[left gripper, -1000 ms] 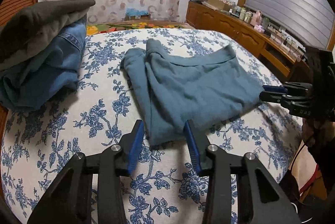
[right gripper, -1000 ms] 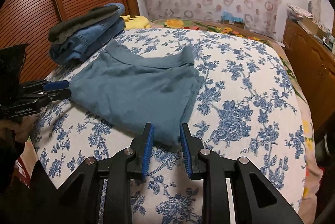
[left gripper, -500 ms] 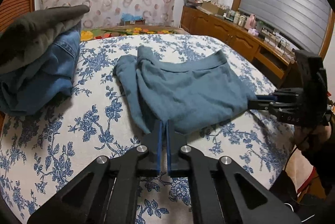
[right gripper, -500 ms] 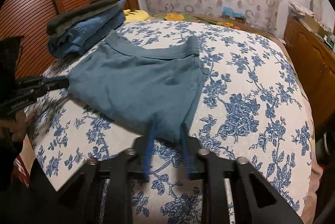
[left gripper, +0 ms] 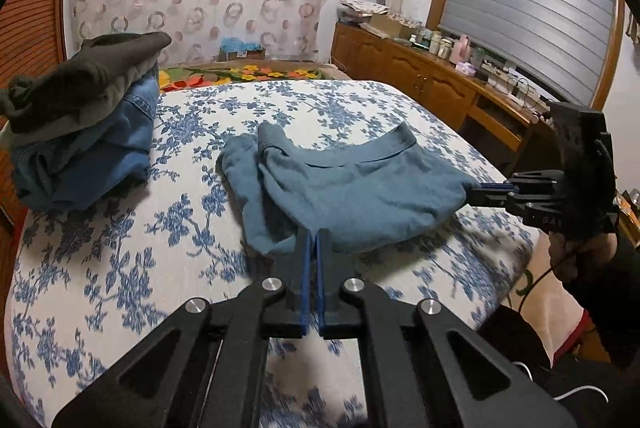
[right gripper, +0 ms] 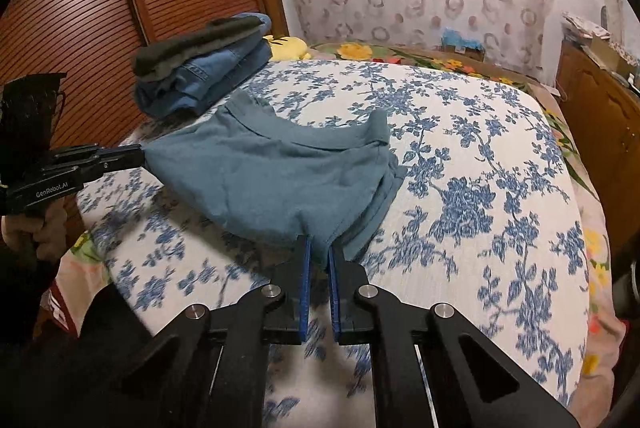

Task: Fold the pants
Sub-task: 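Pinch the shorts edge with both tools, then open them, then move both open tools toward the waistband edge of the shorts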

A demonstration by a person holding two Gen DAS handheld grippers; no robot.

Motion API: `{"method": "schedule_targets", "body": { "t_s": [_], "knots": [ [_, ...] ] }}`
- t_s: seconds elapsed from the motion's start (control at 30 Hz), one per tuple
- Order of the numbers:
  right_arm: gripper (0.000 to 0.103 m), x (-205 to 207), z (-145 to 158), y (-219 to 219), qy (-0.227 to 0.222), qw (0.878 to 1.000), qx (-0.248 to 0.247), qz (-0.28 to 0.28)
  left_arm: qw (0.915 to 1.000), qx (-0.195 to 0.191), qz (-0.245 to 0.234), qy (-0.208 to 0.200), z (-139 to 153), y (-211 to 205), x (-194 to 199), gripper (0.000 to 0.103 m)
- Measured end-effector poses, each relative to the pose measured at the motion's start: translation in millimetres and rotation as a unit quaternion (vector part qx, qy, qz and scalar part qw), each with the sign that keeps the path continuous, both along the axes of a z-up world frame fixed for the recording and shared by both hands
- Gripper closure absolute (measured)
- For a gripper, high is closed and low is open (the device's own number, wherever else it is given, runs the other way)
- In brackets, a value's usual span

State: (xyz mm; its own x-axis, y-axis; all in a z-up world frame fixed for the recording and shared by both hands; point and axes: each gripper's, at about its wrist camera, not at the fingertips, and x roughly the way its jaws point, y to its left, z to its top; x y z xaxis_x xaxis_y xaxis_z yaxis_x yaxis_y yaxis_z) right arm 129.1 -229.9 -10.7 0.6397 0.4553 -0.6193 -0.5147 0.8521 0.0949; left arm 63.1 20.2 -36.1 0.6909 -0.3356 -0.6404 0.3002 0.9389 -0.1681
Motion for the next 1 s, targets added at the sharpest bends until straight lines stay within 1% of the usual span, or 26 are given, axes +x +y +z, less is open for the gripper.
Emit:
{"method": "schedule_targets", "body": {
  "t_s": [0.23, 0.33, 0.43, 0.63, 0.67, 0.7, 0.77, 0.8, 0.97, 1.0],
  "knots": [
    [0.095, -21.7, 3.3, -3.0, 0.001, 1.000, 0.006, 0.005, 1.0000, -0.002, 0.002, 0.001, 2.6, 3.3, -22.5, 0.100],
    [0.096, -27.0, 7.3, -5.2, -0.006, 1.000, 0.006, 0.002, 1.0000, 0.004, -0.002, 0.006, -0.1, 0.6, -26.9, 0.100],
    [0.097, -28.1, 8.0, -9.6, -0.009, 1.000, 0.002, -0.006, 0.9999, 0.004, 0.001, 0.011, -3.9, 1.0, -26.2, 0.100],
    [0.096, -27.4, 4.7, -11.8, -0.006, 1.000, 0.003, -0.018, 0.9996, -0.002, 0.026, 0.009, -6.0, 7.2, -14.0, 0.099],
    [0.096, -26.7, 4.9, -10.7, -0.008, 1.000, 0.004, -0.019, 0.9995, -0.001, 0.029, 0.012, -6.5, 7.8, -9.7, 0.091],
    [0.096, -25.6, 5.1, -9.7, -0.010, 1.000, 0.005, -0.019, 0.9995, -0.001, 0.029, 0.014, -6.9, 8.5, -5.3, 0.086],
    [0.096, -22.7, 6.2, -8.7, -0.014, 1.000, 0.013, -0.023, 0.9995, 0.001, 0.028, 0.013, -6.6, 8.7, 3.2, 0.061],
    [0.096, -20.6, 6.0, -8.4, -0.016, 0.999, 0.016, -0.024, 0.9996, 0.003, 0.027, 0.011, -6.2, 8.2, 6.5, 0.056],
    [0.096, -4.0, 4.5, -5.1, -0.018, 0.999, 0.026, -0.036, 0.9997, 0.011, 0.017, 0.012, -5.5, 3.2, 29.2, 0.054],
    [0.093, 0.0, 4.1, -3.6, -0.016, 0.999, 0.026, -0.039, 0.9997, 0.014, 0.018, 0.011, -5.3, 1.9, 33.4, 0.054]
  ]
}}
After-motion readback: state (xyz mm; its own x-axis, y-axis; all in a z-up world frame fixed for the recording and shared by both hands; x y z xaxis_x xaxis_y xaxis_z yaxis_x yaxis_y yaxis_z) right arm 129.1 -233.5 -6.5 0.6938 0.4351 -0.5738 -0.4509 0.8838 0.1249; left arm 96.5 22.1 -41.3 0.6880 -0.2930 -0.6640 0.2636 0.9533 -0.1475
